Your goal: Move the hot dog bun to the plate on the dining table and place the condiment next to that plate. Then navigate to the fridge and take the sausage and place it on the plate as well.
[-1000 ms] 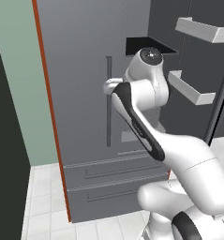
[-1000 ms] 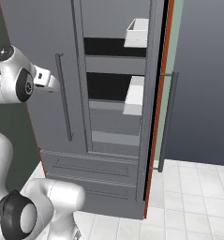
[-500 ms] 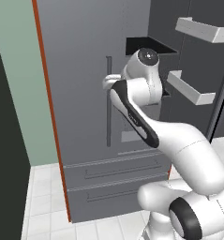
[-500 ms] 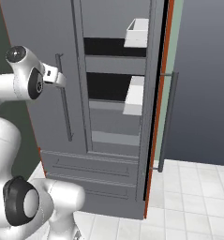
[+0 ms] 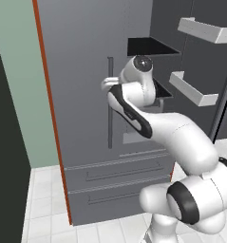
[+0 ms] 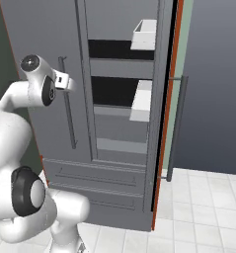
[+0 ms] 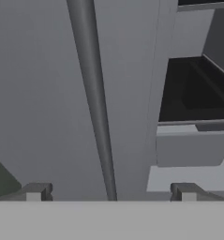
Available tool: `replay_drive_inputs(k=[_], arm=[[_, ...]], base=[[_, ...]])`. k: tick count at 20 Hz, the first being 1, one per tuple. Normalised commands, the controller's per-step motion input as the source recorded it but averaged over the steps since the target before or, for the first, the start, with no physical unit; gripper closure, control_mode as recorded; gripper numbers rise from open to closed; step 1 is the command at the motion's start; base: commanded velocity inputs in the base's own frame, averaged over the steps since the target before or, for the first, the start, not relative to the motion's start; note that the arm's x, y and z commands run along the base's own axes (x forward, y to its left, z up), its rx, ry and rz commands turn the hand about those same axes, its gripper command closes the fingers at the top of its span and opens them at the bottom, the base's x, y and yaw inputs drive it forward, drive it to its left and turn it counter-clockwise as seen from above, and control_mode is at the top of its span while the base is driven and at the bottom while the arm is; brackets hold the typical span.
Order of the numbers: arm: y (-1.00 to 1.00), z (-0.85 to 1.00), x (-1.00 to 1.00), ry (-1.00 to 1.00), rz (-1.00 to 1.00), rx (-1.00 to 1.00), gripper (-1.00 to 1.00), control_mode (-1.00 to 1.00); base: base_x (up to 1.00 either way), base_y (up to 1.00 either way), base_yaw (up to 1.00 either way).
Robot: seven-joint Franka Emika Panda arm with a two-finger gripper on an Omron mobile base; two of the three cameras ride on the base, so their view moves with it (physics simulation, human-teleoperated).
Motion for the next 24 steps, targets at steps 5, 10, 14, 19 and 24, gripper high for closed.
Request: replay_drive_inputs(k=[5, 10, 14, 19, 24], arm=[[0.03, -0.14, 0.47, 0.00, 0.00, 0.00, -1.00, -1.00], [0.25, -0.16, 0.38, 0.00, 0.00, 0.00, -1.00, -1.00], [0.32, -0.16, 0.32, 0.00, 0.00, 0.00, -1.00, -1.00], [0.11, -0.14, 0.35, 0.00, 0.00, 0.00, -1.00, -1.00], [0.00, -0.11, 0.41, -0.01, 0.00, 0.00, -1.00, -1.00]], base=[[0.00, 0.00, 0.00], [0.00, 0.00, 0.00], [0.00, 0.00, 0.00], [0.00, 0.00, 0.00], [0.00, 0.00, 0.00]])
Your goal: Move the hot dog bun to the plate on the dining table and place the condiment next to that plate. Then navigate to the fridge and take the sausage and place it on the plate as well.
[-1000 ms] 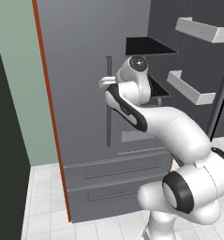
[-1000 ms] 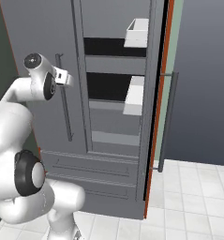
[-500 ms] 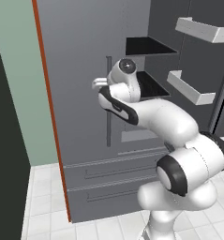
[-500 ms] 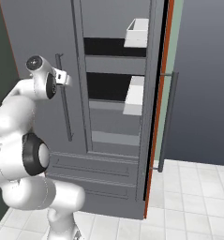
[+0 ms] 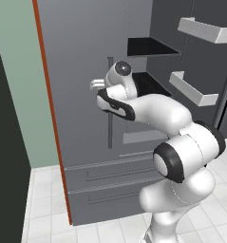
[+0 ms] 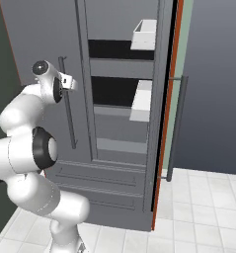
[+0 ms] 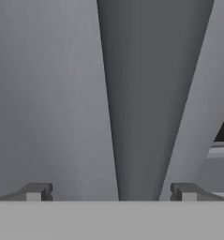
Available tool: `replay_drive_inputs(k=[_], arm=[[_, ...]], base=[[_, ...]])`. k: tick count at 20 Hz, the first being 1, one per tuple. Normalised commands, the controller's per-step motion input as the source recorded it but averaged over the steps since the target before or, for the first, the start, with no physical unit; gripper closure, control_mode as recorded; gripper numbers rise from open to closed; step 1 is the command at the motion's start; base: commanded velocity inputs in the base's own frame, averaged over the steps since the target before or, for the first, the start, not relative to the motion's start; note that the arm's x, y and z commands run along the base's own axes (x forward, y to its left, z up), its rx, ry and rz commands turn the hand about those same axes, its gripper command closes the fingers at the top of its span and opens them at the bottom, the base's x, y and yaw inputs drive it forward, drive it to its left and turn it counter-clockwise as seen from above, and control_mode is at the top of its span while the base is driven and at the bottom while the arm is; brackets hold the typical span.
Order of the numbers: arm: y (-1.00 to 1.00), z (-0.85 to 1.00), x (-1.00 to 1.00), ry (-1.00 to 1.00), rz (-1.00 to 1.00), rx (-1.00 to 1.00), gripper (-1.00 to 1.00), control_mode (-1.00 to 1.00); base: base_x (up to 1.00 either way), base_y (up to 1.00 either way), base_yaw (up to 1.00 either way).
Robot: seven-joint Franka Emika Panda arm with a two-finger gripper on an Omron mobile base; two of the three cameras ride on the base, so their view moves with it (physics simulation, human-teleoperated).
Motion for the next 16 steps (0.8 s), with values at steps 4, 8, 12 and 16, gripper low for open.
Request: replay_drive_inputs(k=[4, 8, 12, 16], arm=[[-0.09, -0.11, 0.30, 0.00, 0.00, 0.01, -1.00, -1.00], [-0.05, -0.11, 0.28, 0.00, 0.00, 0.01, -1.00, -1.00], [-0.02, -0.13, 0.32, 0.00, 0.00, 0.00, 1.00, -1.00], [0.00, -0.09, 0.46, 0.00, 0.00, 0.00, 1.00, -1.00]], base=[[0.00, 0.00, 0.00], [0.00, 0.00, 0.00], [0.00, 0.00, 0.00], [0.00, 0.00, 0.00]])
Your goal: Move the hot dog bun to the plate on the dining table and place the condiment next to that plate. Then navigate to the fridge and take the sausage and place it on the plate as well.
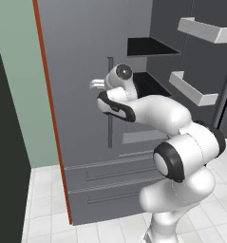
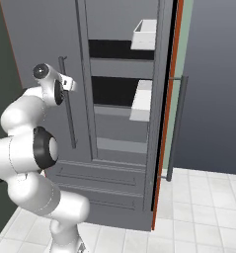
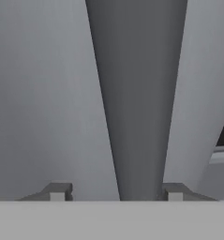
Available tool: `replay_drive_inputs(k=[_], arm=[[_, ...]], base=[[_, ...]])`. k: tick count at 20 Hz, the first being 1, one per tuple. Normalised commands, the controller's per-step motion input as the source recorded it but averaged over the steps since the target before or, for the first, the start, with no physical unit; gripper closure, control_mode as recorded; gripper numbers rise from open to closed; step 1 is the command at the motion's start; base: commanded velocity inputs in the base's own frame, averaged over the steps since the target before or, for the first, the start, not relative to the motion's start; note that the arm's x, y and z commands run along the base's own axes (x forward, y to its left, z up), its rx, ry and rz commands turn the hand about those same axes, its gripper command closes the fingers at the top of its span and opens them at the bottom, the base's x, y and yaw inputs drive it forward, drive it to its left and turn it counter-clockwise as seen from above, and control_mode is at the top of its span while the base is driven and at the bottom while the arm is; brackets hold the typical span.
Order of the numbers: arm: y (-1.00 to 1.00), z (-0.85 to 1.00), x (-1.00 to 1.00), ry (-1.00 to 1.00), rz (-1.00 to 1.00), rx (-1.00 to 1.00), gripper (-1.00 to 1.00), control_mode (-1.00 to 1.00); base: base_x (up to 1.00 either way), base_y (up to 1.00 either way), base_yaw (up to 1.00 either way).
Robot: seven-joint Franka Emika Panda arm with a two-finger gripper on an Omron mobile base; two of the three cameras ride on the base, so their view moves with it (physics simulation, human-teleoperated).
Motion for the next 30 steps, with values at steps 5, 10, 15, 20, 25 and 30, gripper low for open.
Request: replay_drive_inputs(k=[5, 10, 15, 20, 25, 30], arm=[[0.02, -0.03, 0.36, 0.00, 0.00, 0.00, 1.00, -1.00], [0.25, -0.01, -0.04, -0.01, 0.02, 0.00, 1.00, -1.00], [0.52, -0.03, -0.64, -0.02, 0.04, 0.00, 1.00, -1.00], [0.61, -0.02, -0.94, -0.03, 0.04, 0.00, 1.00, -1.00], [0.72, -0.01, -0.96, 0.00, 0.01, 0.00, 1.00, -1.00], [0.73, -0.01, -0.81, 0.00, -0.03, 0.00, -1.00, -1.00]], base=[[0.00, 0.00, 0.00], [0.00, 0.00, 0.00], [0.00, 0.00, 0.00], [0.00, 0.00, 0.00], [0.00, 0.00, 0.00], [0.00, 0.00, 0.00]])
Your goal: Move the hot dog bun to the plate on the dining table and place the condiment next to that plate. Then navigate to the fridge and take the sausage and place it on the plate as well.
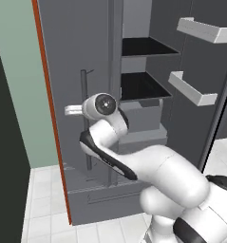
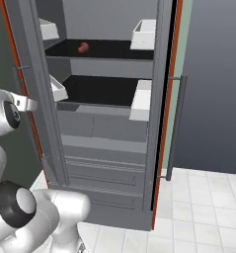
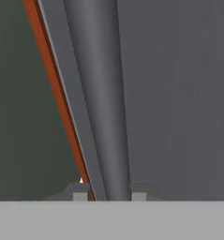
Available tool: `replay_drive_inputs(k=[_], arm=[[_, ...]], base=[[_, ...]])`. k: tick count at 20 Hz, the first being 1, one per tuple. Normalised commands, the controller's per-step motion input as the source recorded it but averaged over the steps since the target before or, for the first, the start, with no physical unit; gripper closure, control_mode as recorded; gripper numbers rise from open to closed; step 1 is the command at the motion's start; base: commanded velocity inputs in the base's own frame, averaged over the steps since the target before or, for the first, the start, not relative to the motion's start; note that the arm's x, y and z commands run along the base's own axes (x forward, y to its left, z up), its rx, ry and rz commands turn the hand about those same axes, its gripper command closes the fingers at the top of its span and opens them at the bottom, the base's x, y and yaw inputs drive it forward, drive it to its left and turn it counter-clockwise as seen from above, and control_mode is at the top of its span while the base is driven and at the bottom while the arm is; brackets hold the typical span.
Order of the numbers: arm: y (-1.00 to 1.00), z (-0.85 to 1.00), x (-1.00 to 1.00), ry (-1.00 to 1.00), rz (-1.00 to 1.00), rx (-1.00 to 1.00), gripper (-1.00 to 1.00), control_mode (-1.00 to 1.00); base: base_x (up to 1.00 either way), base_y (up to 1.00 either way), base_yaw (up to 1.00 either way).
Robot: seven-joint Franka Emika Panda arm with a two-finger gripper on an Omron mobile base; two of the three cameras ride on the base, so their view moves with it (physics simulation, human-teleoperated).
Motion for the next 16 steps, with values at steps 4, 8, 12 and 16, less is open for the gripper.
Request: replay_drive_inputs(k=[4, 8, 12, 16], arm=[[0.18, -0.01, -0.43, 0.00, -0.24, 0.03, -1.00, -1.00], [-0.29, 0.29, -0.67, 0.00, -0.13, 0.25, -1.00, -1.00], [-0.51, 0.38, -0.65, 0.03, -0.10, 0.30, -1.00, -1.00], [-0.74, 0.33, -0.32, 0.15, -0.05, 0.31, -1.00, -1.00]], base=[[0.00, 0.00, 0.00], [0.00, 0.00, 0.00], [0.00, 0.00, 0.00], [0.00, 0.00, 0.00]])
